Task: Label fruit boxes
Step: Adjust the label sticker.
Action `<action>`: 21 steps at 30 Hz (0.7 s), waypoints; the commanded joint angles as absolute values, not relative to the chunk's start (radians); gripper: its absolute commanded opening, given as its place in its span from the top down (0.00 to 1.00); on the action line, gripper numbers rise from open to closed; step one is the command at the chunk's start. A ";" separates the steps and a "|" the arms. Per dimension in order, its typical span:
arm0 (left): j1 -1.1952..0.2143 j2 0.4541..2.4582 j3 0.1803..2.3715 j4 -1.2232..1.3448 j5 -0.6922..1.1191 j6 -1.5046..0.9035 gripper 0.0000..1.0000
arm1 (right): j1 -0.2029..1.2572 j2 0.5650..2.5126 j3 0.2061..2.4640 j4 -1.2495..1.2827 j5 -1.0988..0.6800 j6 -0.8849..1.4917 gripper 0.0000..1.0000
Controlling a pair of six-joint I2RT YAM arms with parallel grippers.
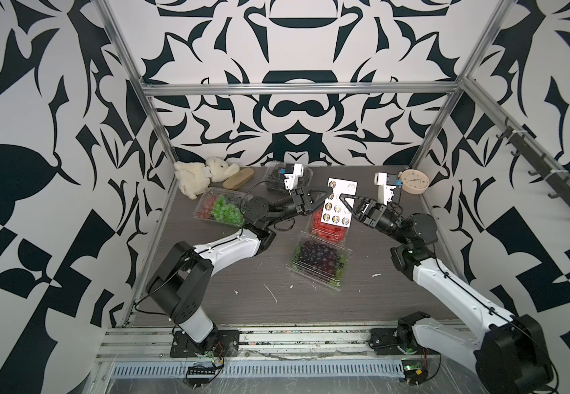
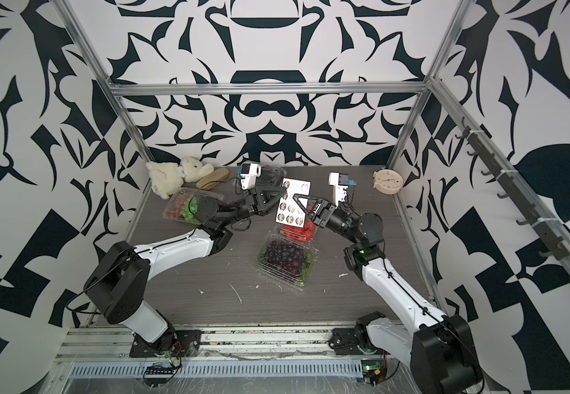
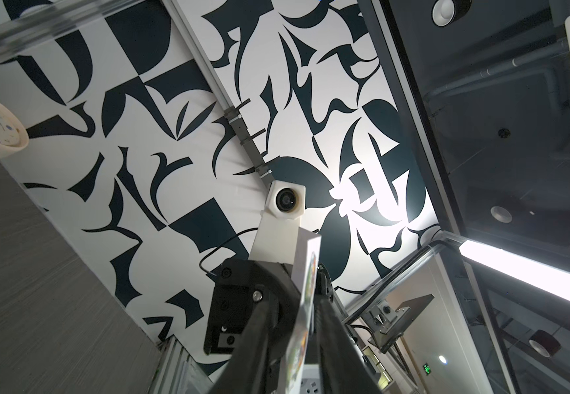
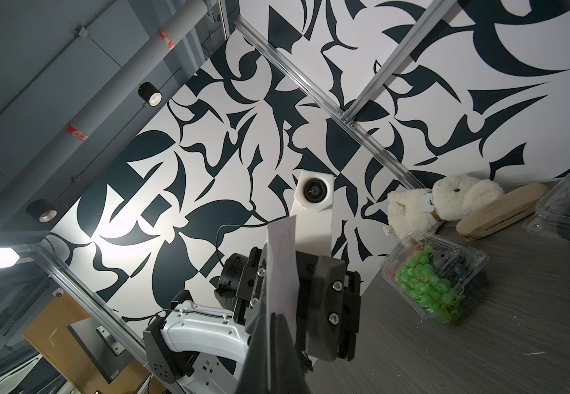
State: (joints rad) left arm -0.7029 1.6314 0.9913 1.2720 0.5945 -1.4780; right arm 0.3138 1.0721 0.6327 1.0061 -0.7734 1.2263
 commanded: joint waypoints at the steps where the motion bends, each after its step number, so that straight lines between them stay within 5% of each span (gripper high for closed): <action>1: -0.709 1.625 1.000 1.340 0.615 -1.484 0.74 | 0.316 1.043 0.664 1.030 -0.770 1.196 1.00; 11: -0.723 1.614 0.996 1.312 0.628 -1.458 0.81 | 0.315 1.043 0.666 1.024 -0.762 1.192 1.00; 21: -0.723 1.612 0.997 1.301 0.626 -1.454 0.99 | 0.316 1.042 0.667 1.019 -0.772 1.190 0.99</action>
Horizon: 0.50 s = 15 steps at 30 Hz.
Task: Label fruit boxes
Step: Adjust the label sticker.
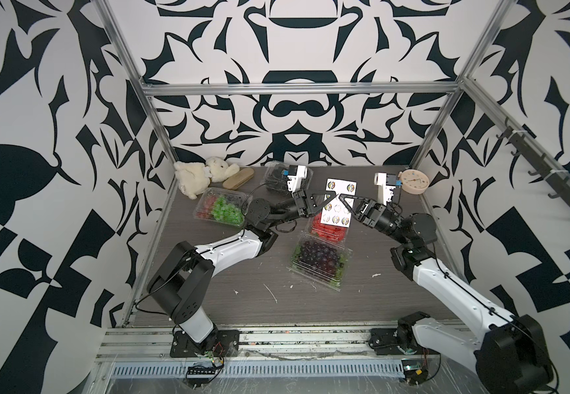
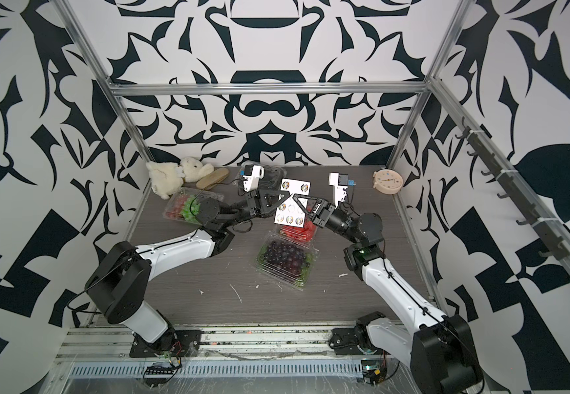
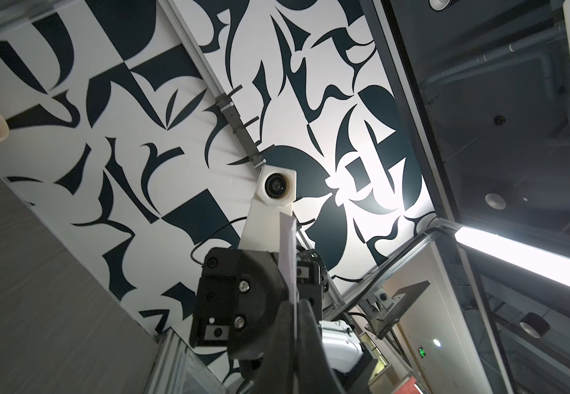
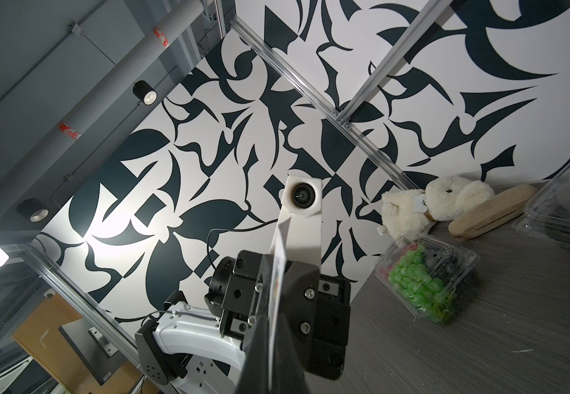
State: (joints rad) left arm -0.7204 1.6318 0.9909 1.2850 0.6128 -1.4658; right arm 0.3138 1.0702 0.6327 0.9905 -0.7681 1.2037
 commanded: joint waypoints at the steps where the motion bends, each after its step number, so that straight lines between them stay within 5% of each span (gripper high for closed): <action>1: -0.724 1.614 0.999 1.299 0.625 -1.454 1.00 | 0.316 1.043 0.668 1.019 -0.774 1.188 0.96; 15: -0.730 1.629 1.013 1.298 0.629 -1.452 1.00 | 0.316 1.062 0.675 1.032 -0.777 1.199 0.90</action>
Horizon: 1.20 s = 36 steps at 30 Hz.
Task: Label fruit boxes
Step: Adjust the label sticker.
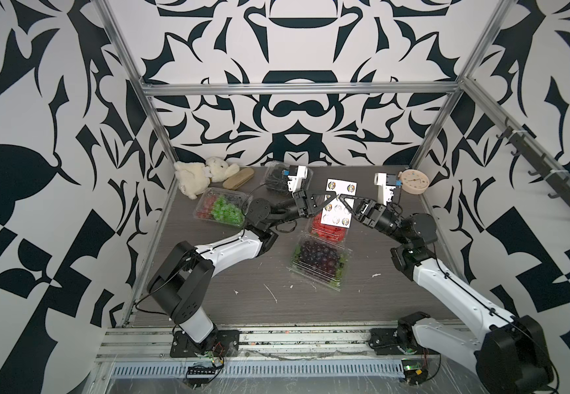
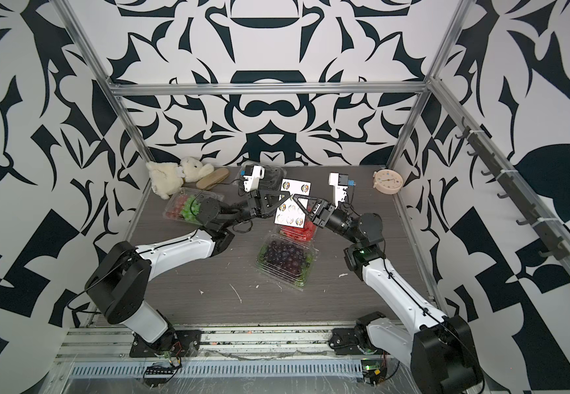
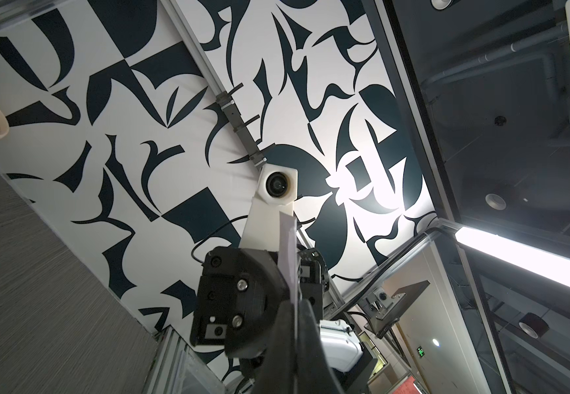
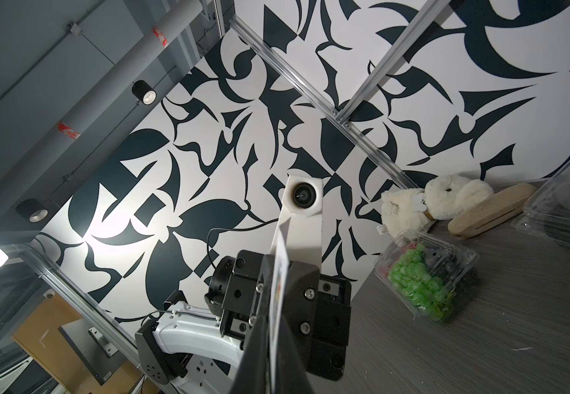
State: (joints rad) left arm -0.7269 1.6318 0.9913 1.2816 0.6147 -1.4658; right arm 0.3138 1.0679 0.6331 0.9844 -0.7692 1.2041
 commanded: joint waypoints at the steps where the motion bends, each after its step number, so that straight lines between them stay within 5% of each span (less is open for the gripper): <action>1: -0.730 1.628 1.013 1.298 0.629 -1.453 1.00 | 0.316 1.063 0.675 1.034 -0.776 1.199 0.89; 9: -0.730 1.630 1.015 1.298 0.629 -1.454 1.00 | 0.316 1.068 0.675 1.037 -0.788 1.204 1.00; 13: -0.726 1.612 1.000 1.295 0.628 -1.447 0.84 | 0.315 1.056 0.665 1.039 -0.778 1.200 1.00; 17: -0.715 1.583 0.970 1.284 0.615 -1.433 0.81 | 0.315 1.051 0.663 1.037 -0.776 1.196 1.00; 28: -0.714 1.608 0.979 1.303 0.617 -1.451 1.00 | 0.316 1.045 0.663 1.047 -0.778 1.202 1.00; 36: -0.732 1.642 1.021 1.315 0.632 -1.469 1.00 | 0.316 1.069 0.666 1.093 -0.799 1.229 1.00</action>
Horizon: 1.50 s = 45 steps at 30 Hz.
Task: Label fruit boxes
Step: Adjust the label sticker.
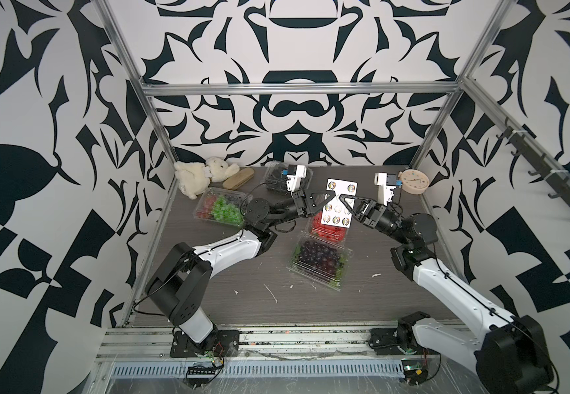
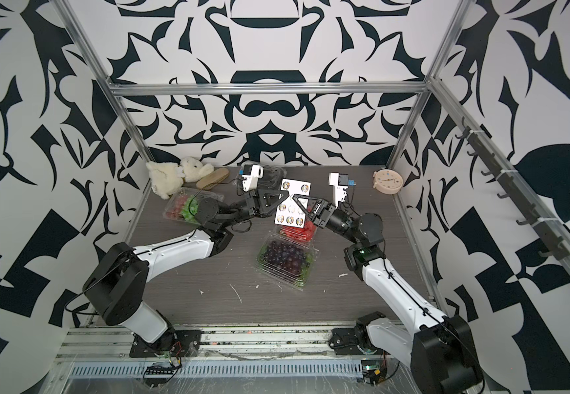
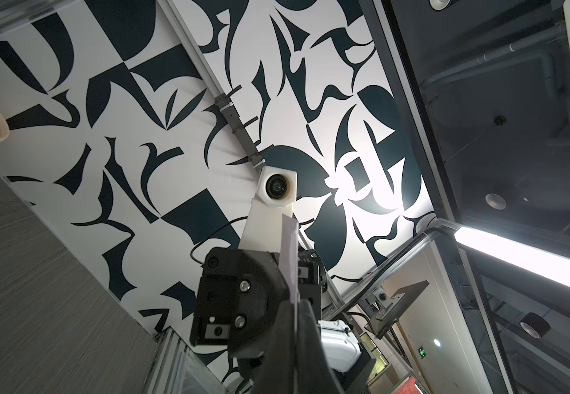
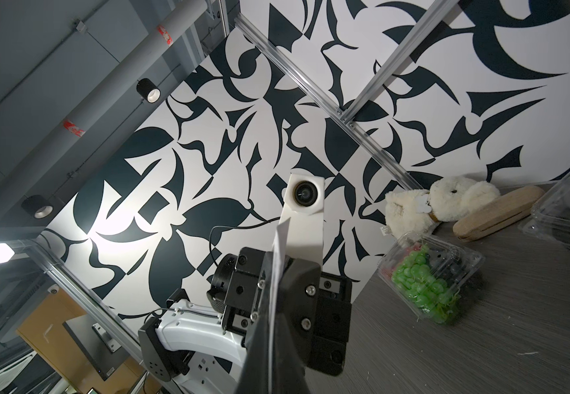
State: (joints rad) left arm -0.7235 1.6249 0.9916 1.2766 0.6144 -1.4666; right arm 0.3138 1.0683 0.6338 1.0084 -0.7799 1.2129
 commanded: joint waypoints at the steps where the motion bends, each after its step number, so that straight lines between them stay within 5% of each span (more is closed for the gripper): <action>1: -0.733 1.644 1.023 1.315 0.632 -1.468 1.00 | 0.316 1.071 0.667 1.098 -0.800 1.233 1.00; 45: -0.756 1.715 1.071 1.396 0.628 -1.531 1.00 | 0.316 1.074 0.664 1.132 -0.822 1.239 1.00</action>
